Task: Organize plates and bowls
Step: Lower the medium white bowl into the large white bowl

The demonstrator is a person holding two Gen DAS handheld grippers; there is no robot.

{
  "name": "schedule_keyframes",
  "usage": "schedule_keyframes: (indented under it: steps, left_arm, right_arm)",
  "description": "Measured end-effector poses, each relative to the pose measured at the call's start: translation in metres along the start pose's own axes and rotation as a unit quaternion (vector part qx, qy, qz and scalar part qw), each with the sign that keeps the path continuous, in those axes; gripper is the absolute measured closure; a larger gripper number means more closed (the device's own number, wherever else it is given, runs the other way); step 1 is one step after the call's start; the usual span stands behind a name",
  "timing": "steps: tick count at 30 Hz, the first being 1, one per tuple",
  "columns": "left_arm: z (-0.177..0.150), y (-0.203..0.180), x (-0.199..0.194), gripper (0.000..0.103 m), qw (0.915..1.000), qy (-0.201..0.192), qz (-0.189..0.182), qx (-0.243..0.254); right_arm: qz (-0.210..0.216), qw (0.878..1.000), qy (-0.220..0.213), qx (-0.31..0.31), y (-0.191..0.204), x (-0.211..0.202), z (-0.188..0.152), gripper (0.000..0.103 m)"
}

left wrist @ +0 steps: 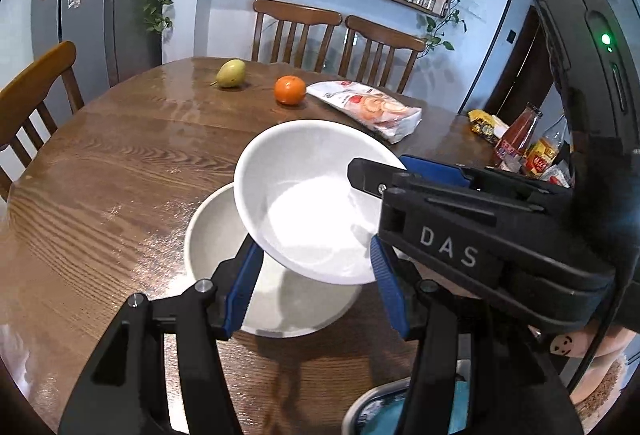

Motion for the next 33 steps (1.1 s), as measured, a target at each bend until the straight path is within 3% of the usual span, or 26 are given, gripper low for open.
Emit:
schedule_keyframes:
  steps: [33]
  left_arm:
    - [-0.019, 0.031, 0.032, 0.049, 0.9975, 0.055, 0.041, -0.013]
  right_arm:
    - [0.003, 0.996, 0.079, -0.029, 0.025, 0.052, -0.026, 0.061]
Point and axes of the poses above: each gripper's, at about its wrist camera, not at the fingertips, and x roughly the way its jaws point, y to its left, z to its top, the point moved 5 cm from there along x, roughly the way its jaws point, and after that the axes turned 8 degrees about z, right-handed, at the moved point
